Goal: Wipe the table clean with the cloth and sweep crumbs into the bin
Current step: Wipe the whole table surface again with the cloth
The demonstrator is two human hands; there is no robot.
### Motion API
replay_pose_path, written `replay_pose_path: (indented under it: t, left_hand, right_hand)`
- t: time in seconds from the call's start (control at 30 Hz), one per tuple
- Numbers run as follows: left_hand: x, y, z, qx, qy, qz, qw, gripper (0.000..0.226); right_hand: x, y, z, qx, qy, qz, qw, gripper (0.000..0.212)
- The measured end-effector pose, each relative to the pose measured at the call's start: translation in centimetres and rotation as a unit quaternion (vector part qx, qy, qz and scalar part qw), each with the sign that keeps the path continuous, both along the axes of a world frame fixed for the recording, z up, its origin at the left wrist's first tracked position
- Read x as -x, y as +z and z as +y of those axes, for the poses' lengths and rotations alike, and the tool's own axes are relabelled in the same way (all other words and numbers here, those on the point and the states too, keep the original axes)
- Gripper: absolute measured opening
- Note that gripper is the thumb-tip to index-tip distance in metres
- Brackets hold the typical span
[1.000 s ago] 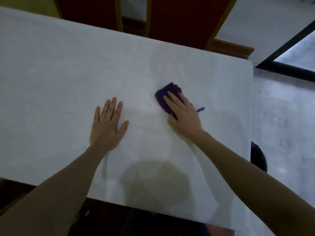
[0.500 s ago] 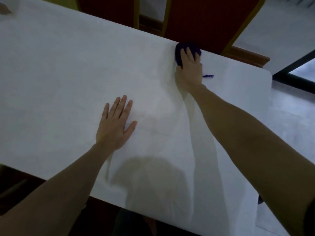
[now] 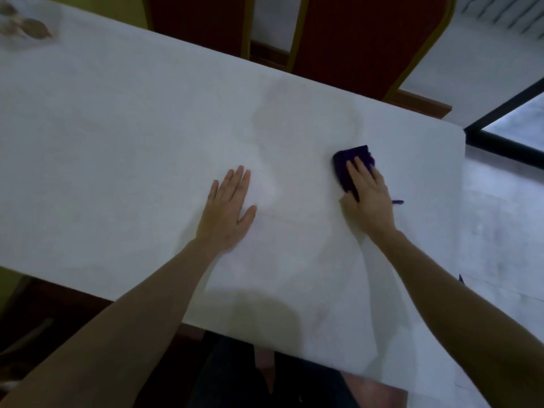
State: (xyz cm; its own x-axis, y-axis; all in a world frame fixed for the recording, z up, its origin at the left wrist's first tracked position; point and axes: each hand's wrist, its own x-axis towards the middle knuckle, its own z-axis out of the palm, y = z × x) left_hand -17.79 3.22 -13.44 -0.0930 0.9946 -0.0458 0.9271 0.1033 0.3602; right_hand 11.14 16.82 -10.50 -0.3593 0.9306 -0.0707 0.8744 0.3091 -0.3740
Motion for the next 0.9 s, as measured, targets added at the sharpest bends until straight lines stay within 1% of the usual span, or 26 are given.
replay_pose_path:
  t: [0.07, 0.13, 0.23, 0.33, 0.4, 0.5, 0.57, 0.67, 0.77, 0.83, 0.9]
  left_hand:
    - [1.6, 0.3, -1.2, -0.014, 0.010, 0.011, 1.000, 0.066]
    - [3.9, 0.5, -3.0, -0.009, 0.032, 0.036, 0.999, 0.064]
    - [8.0, 0.4, -6.6, 0.019, 0.061, 0.071, 0.995, 0.063]
    - [11.1, 0.2, -9.4, 0.041, 0.058, 0.090, 0.993, 0.063]
    - [11.8, -0.1, -10.0, 0.043, 0.054, 0.096, 0.993, 0.063]
    - [11.6, -0.4, -9.8, 0.038, 0.051, 0.105, 0.992, 0.063]
    - [11.7, -0.6, -9.9, 0.041, 0.051, 0.110, 0.992, 0.063]
    - [12.0, -0.7, -10.0, 0.041, 0.050, 0.110, 0.992, 0.064]
    - [12.0, -0.8, -10.0, 0.040, 0.048, 0.110, 0.992, 0.064]
    - [12.1, -0.8, -10.0, 0.038, 0.049, 0.110, 0.992, 0.065]
    - [12.2, -0.8, -10.0, 0.036, 0.048, 0.109, 0.992, 0.065]
  right_hand:
    - [1.2, 0.4, 2.0, -0.003, -0.047, -0.002, 0.999, 0.063]
    - [4.3, 0.5, 3.9, -0.004, -0.076, -0.006, 0.997, 0.064]
    - [10.8, 0.3, 4.0, 0.011, -0.066, -0.005, 0.998, 0.064]
    - [16.5, 0.2, 0.3, 0.009, 0.010, 0.012, 1.000, 0.064]
    - [18.2, 0.1, -3.5, 0.010, 0.062, 0.036, 0.997, 0.064]
    - [17.3, -0.5, -9.4, 0.009, 0.103, 0.051, 0.993, 0.063]
    - [15.1, -0.6, -12.7, 0.005, 0.098, 0.039, 0.994, 0.064]
    - [10.2, -0.7, -15.6, -0.014, 0.036, 0.026, 0.999, 0.063]
    - [6.9, -0.4, -14.9, -0.010, -0.075, 0.016, 0.997, 0.062]
    - [7.7, -0.2, -13.0, -0.005, -0.150, 0.023, 0.988, 0.063]
    - [10.3, -0.1, -11.7, -0.008, -0.193, 0.027, 0.981, 0.063]
